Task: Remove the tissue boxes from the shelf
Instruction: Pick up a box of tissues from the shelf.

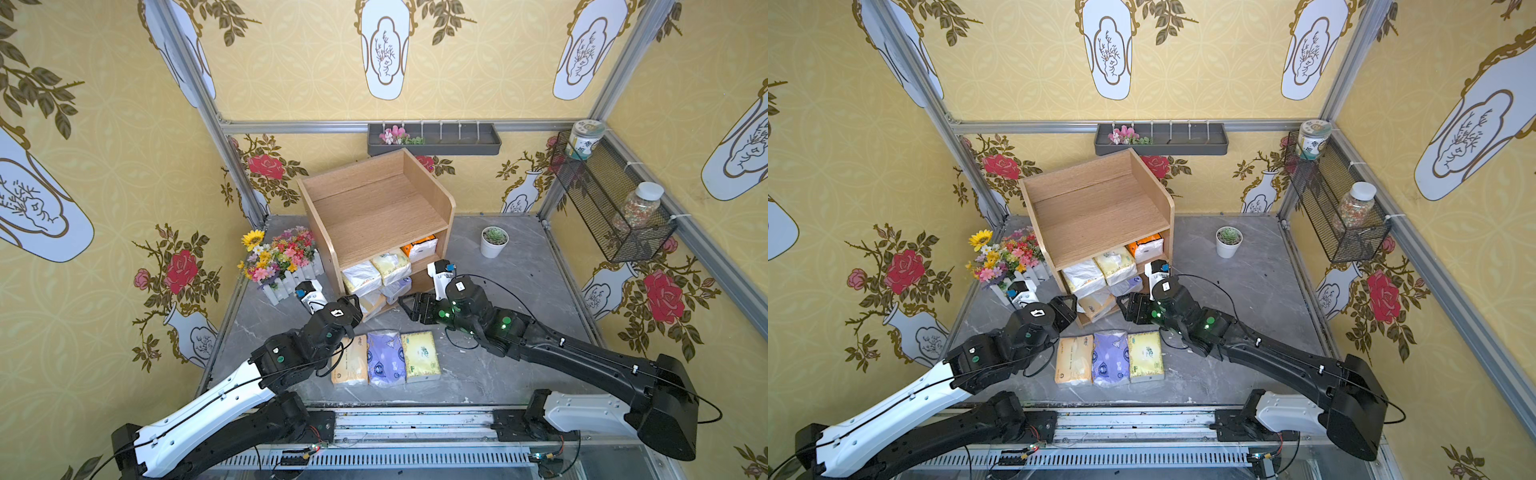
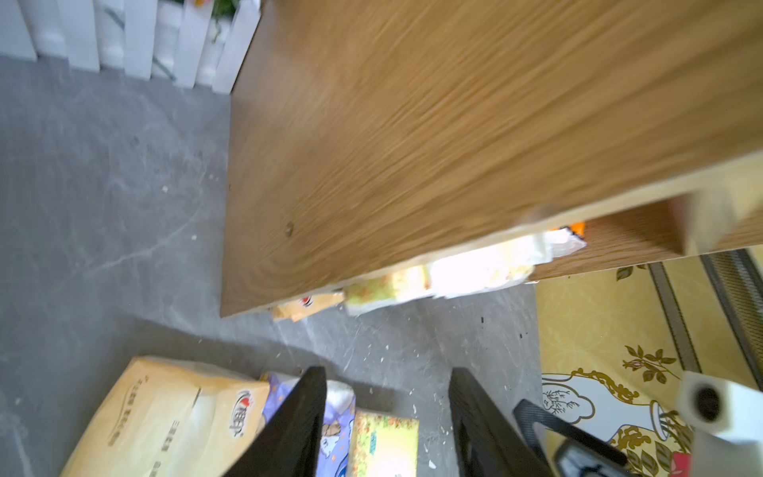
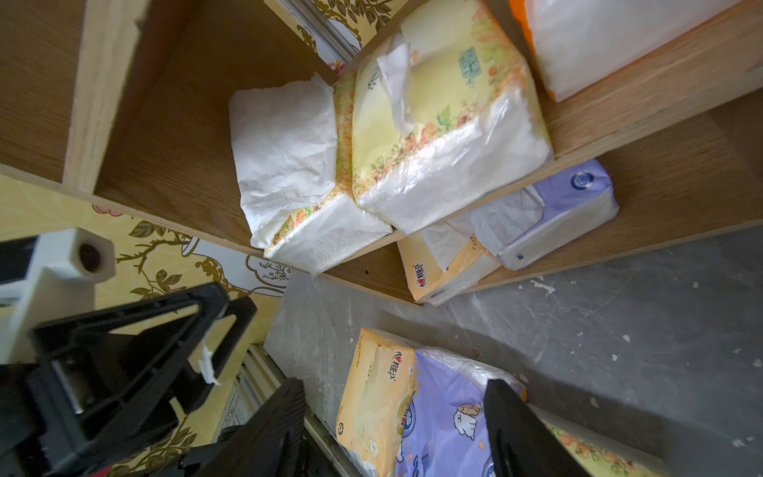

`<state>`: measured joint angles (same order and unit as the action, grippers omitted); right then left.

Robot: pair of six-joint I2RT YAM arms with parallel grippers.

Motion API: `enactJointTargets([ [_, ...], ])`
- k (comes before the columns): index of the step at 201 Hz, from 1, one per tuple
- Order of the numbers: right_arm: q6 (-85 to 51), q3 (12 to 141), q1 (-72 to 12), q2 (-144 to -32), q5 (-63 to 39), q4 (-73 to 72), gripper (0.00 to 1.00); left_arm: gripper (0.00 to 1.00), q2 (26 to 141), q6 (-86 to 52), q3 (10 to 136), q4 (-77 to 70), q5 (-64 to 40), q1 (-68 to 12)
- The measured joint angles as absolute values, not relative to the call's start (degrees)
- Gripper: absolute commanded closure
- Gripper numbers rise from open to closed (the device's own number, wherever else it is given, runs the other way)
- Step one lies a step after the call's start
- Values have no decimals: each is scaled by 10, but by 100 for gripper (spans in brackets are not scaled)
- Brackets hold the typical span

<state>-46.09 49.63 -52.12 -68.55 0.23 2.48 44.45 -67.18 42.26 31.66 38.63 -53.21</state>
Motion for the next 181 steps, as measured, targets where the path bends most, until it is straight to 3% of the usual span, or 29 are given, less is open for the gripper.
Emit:
enactJointTargets([
  [31,-460,493,-520,-670,13,46,27,52,448,-730,397,280,387,-532],
  [103,-455,477,-519,-636,31,66,26,42,469,-861,390,233,450,-532],
  [181,-447,464,-516,-614,33,78,25,48,471,-904,331,97,462,-532],
])
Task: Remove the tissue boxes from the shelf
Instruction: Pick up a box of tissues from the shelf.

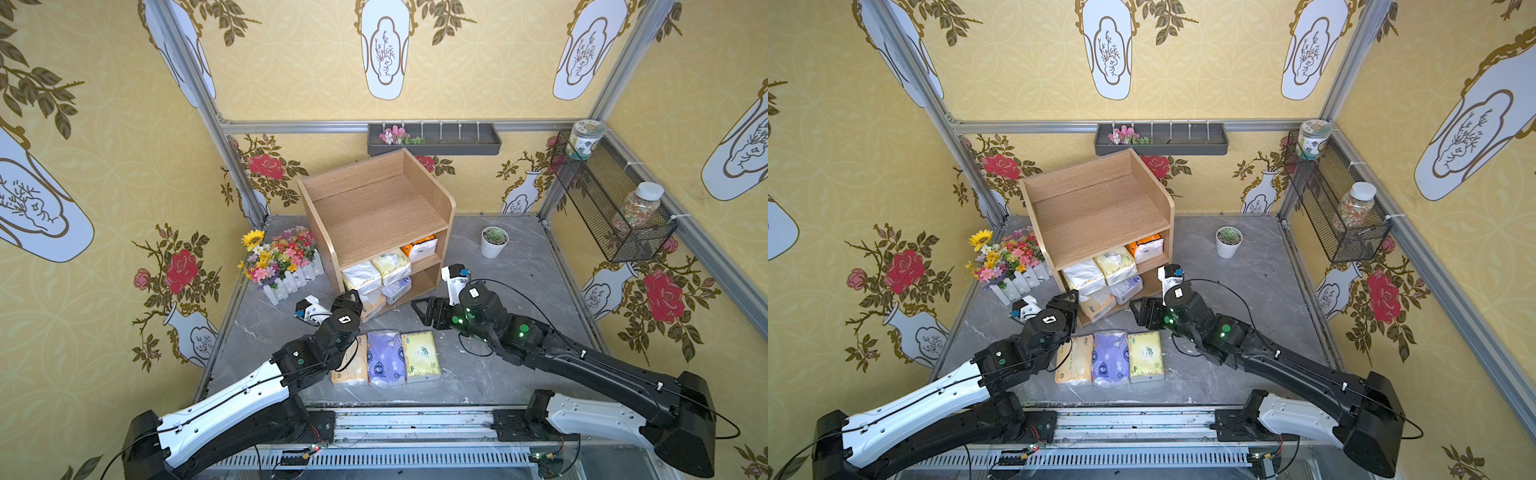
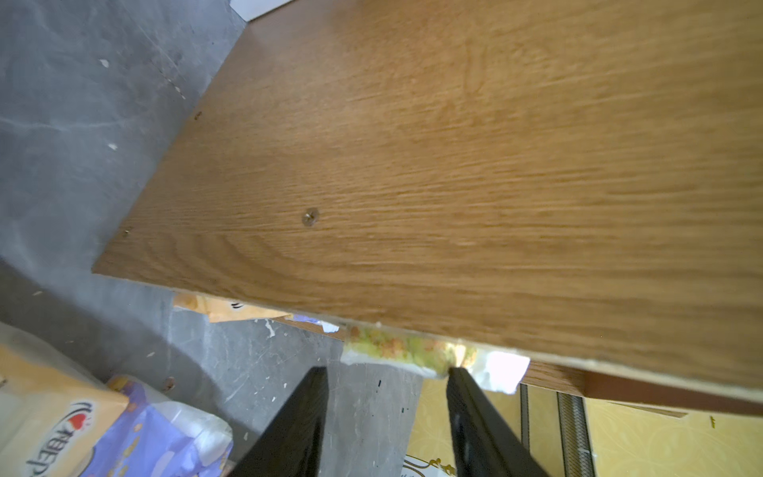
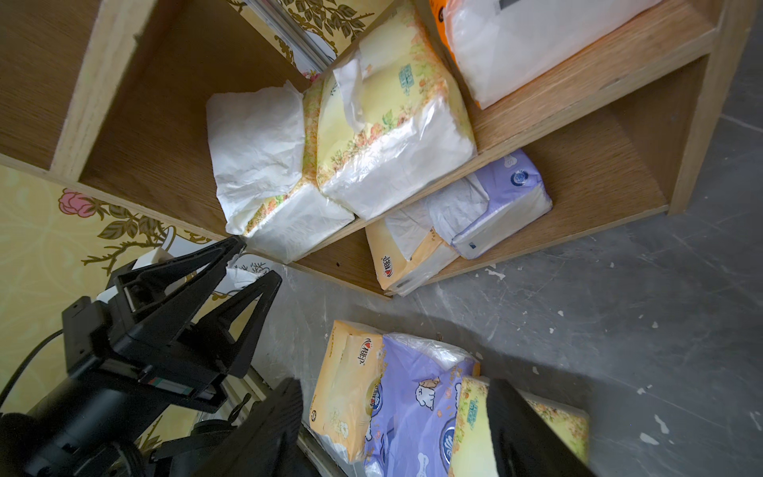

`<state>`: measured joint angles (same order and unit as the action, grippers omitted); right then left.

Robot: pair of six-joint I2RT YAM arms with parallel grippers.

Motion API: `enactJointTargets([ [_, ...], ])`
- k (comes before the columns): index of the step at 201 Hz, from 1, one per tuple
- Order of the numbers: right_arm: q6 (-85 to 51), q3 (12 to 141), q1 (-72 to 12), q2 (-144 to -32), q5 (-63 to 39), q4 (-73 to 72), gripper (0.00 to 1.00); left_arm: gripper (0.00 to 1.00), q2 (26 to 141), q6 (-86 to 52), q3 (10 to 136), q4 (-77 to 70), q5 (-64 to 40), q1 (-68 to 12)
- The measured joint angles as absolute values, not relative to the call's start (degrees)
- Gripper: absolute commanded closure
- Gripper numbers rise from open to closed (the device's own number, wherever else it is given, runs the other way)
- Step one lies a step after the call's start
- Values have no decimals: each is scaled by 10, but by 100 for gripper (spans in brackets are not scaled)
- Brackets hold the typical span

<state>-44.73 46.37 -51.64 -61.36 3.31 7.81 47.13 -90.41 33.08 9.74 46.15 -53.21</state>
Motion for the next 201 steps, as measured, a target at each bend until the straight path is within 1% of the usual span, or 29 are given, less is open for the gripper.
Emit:
enactJointTargets([
  [16,-447,462,-515,-611,33,79,22,47,475,-904,331,77,463,-532],
  [37,-447,461,-514,-610,33,80,20,43,477,-904,330,60,465,-532],
  [72,-447,461,-514,-610,33,80,20,39,485,-921,329,48,471,-532],
  [123,-445,461,-513,-608,32,80,20,39,512,-982,335,60,478,-532],
  [201,-445,461,-512,-599,33,92,20,39,535,-1012,342,62,486,-531],
])
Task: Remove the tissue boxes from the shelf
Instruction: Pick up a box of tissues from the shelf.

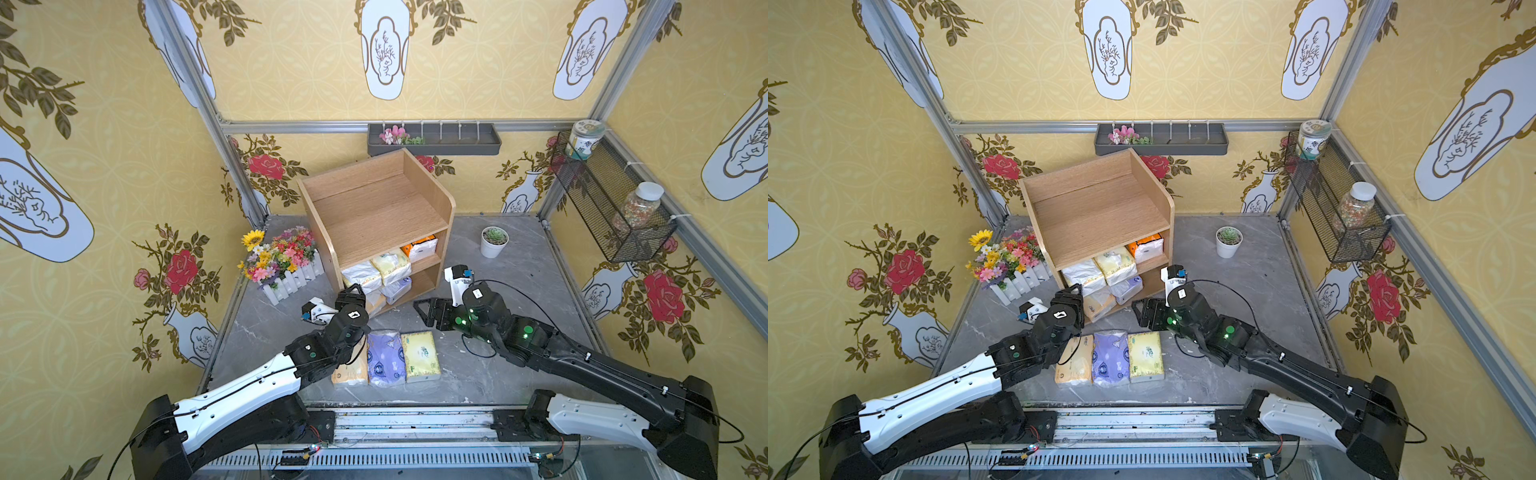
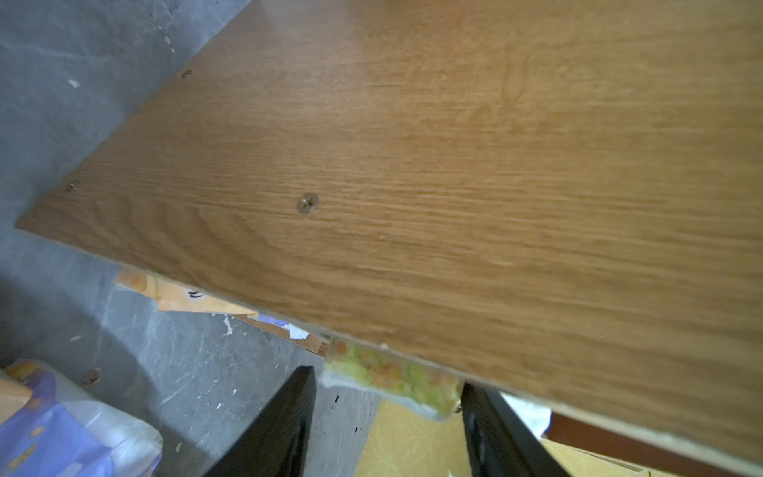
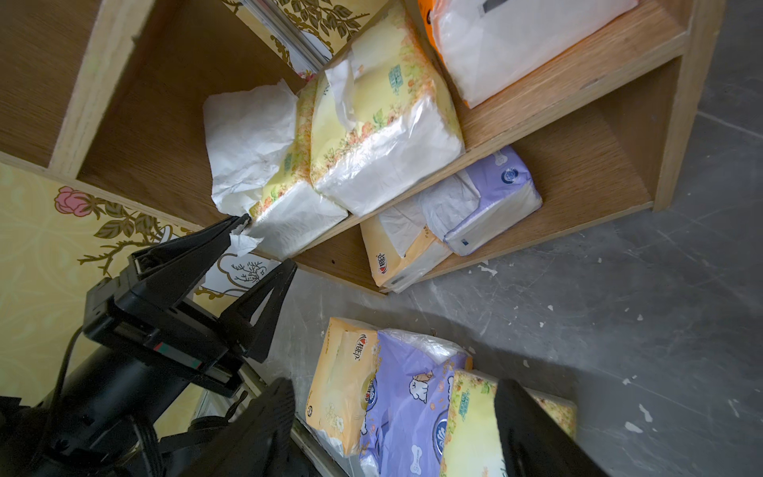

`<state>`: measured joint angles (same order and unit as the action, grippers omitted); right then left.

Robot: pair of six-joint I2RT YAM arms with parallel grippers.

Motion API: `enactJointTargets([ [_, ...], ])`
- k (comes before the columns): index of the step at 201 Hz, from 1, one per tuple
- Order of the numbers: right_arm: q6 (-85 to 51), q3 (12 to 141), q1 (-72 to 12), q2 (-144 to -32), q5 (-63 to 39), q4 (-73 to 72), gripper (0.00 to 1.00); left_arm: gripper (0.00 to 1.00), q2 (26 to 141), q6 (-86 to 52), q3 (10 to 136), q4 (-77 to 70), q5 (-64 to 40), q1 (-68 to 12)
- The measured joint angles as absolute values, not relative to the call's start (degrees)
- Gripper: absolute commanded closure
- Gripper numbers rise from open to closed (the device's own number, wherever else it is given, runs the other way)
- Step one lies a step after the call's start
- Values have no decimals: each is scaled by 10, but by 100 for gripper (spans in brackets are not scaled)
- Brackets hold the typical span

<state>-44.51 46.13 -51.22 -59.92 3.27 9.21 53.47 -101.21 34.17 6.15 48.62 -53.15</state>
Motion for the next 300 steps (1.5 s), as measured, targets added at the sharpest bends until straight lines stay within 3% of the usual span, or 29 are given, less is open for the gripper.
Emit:
enactJointTargets([
  [28,-445,461,-512,-599,33,93,21,33,537,-1027,342,66,486,-530],
  [53,-445,462,-511,-599,32,95,21,34,542,-1035,342,67,486,-528],
  [300,-441,470,-508,-606,26,107,24,95,539,-1021,356,65,483,-526],
])
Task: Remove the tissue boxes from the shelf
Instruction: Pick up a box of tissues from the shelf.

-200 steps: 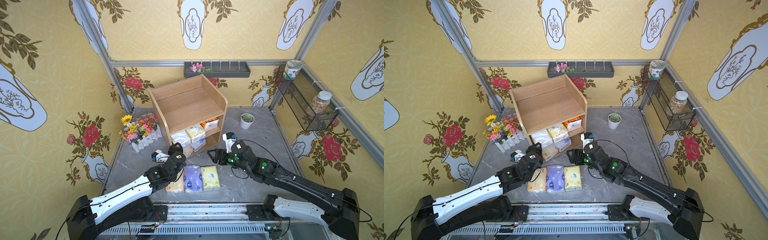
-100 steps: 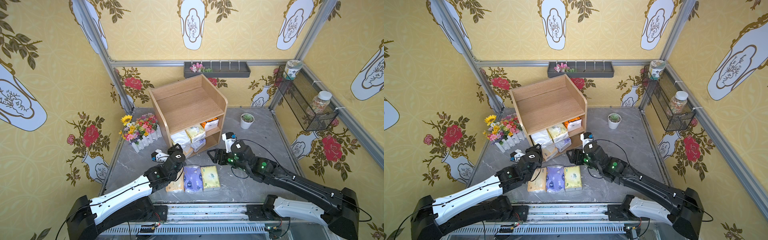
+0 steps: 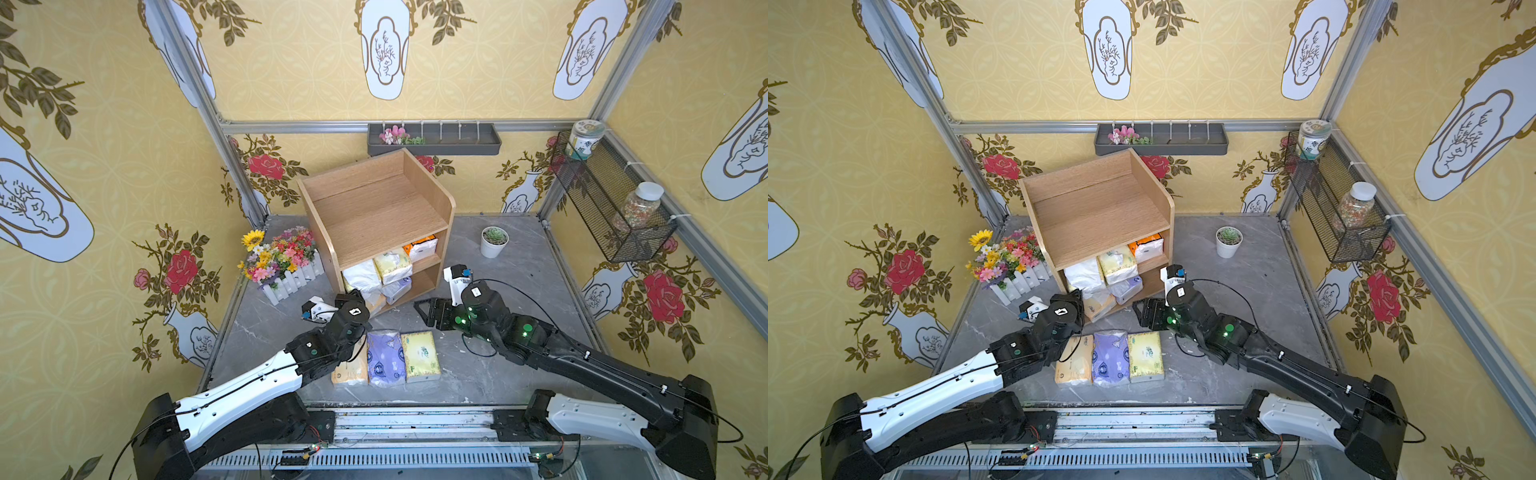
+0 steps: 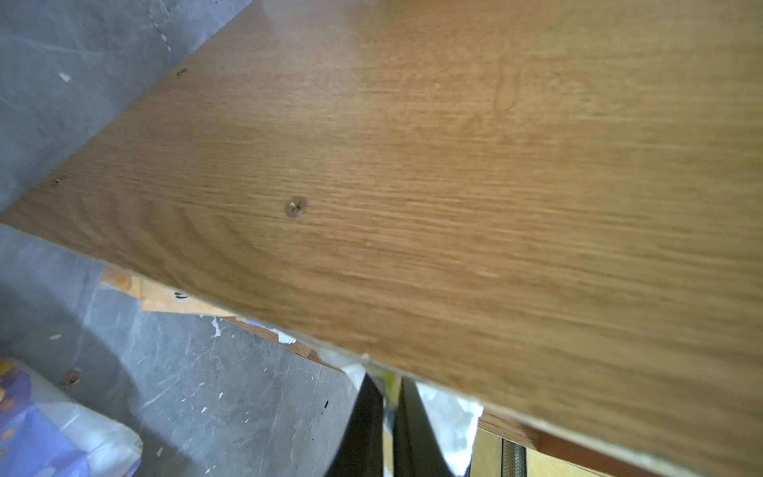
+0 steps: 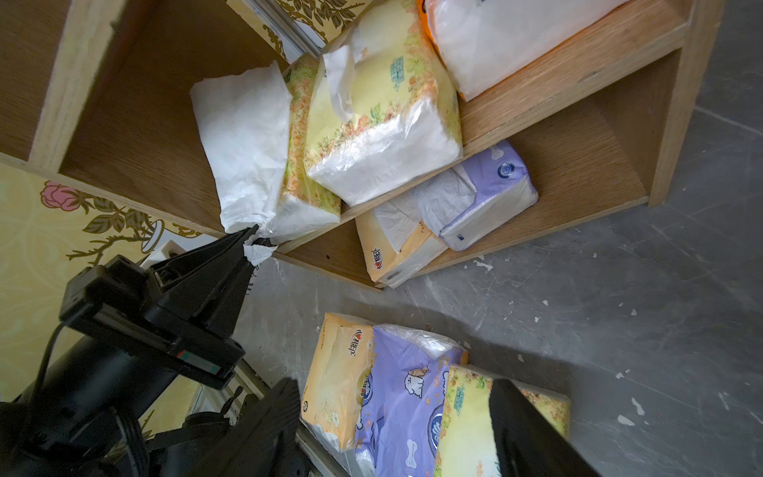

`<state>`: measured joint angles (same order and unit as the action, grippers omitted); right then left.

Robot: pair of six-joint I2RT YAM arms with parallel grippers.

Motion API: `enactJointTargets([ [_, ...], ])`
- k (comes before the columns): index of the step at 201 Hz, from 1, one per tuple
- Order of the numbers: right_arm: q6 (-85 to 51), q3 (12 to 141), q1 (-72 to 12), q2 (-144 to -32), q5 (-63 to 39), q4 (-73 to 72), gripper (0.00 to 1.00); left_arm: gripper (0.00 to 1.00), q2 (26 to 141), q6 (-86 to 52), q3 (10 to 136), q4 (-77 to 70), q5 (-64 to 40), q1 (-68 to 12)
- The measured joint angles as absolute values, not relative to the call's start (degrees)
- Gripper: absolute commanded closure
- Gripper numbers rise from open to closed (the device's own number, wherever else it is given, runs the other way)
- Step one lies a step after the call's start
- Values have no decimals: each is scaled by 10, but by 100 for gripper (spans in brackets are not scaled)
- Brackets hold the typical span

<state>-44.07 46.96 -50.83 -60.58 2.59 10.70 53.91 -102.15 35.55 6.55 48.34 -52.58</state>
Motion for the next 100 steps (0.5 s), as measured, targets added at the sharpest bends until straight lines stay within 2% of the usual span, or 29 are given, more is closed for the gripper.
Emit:
enactJointTargets([
  [28,-441,470,-508,-606,26,107,24,100,522,-1018,354,78,471,-526],
  [49,-441,470,-508,-607,19,105,23,100,507,-1016,349,86,460,-526],
  [100,-468,490,-502,-637,-14,92,10,100,484,-1010,344,95,419,-526],
])
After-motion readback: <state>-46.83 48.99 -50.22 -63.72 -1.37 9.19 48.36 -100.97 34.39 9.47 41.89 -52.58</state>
